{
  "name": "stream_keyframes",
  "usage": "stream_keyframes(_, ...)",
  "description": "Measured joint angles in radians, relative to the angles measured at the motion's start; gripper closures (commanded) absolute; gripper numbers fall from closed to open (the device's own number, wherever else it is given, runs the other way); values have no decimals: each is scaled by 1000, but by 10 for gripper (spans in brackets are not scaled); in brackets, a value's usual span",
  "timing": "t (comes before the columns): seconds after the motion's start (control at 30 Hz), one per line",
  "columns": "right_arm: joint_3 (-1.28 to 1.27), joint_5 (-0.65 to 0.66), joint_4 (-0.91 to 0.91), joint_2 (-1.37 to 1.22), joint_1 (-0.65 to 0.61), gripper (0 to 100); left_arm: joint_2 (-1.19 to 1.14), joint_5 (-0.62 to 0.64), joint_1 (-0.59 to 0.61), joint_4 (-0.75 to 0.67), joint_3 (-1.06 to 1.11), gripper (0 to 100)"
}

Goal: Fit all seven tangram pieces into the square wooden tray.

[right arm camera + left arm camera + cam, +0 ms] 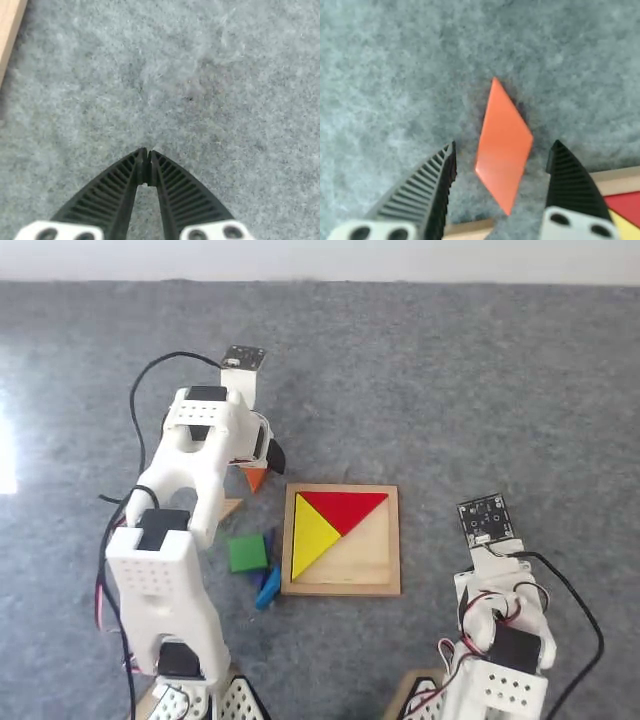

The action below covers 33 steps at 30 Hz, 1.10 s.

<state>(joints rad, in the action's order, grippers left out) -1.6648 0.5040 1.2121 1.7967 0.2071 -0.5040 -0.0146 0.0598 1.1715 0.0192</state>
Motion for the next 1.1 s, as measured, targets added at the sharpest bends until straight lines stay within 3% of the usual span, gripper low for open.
stream_keyframes(0.2, 0, 0, 0, 0, 0, 982, 146, 12, -29, 43, 34, 717)
stream_keyframes(0.6, 0, 0, 0, 0, 0, 982, 189, 14, -95, -97, 215, 718)
stream_keyframes(1.1, 0, 0, 0, 0, 0, 982, 118, 17, -23, -138, 222, 718)
